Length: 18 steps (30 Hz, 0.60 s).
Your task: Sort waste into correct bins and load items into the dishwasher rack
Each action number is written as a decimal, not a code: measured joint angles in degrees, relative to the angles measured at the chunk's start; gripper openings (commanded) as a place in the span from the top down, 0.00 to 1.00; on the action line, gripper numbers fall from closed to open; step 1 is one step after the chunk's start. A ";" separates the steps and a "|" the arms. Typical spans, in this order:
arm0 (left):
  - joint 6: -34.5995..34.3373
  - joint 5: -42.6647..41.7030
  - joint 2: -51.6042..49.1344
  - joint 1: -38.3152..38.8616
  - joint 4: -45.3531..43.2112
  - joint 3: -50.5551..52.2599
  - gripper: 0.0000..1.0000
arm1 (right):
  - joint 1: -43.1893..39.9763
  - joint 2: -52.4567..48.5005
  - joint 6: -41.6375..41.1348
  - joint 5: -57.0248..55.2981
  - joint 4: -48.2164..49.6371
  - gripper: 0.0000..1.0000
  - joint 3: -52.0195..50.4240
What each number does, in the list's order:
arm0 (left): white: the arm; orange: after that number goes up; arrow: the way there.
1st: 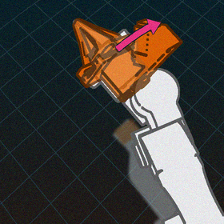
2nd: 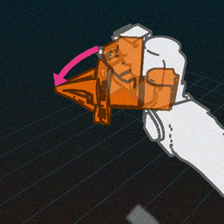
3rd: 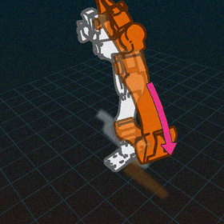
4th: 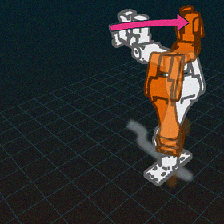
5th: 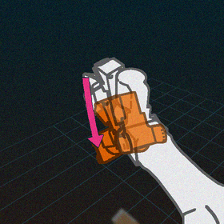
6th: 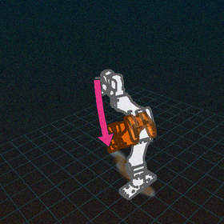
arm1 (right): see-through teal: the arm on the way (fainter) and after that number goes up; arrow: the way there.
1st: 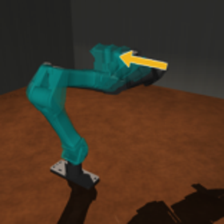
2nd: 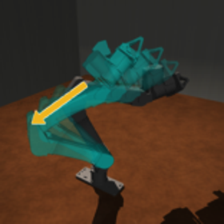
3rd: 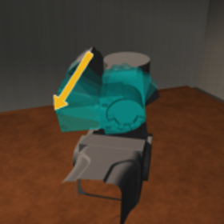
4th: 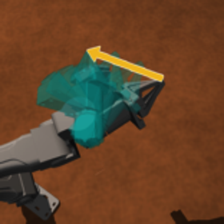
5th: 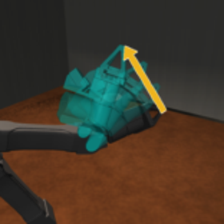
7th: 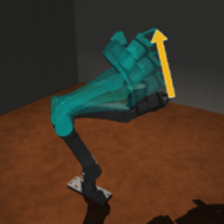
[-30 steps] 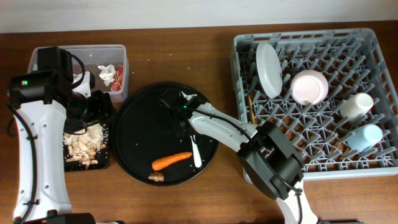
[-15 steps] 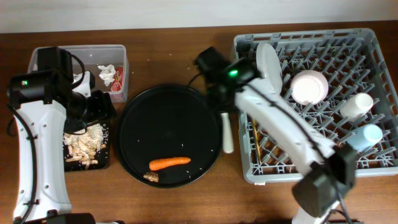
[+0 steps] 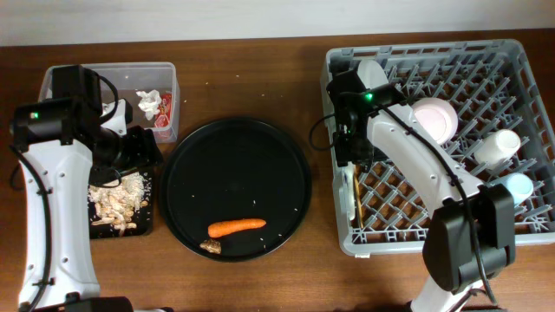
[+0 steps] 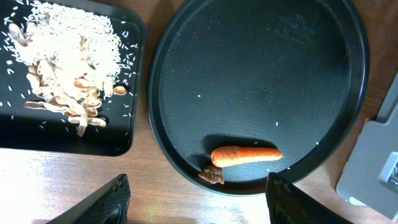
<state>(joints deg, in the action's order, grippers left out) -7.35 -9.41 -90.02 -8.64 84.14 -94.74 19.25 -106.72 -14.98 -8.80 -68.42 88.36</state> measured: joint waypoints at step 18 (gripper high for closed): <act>-57.18 -6.86 -0.35 33.09 -26.01 34.86 0.02 | -26.95 23.02 2.03 7.78 -10.45 0.09 -3.19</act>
<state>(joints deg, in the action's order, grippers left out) -64.53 -16.27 -90.37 24.45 58.13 -59.88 -7.70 -83.70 -12.95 -1.02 -78.87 85.17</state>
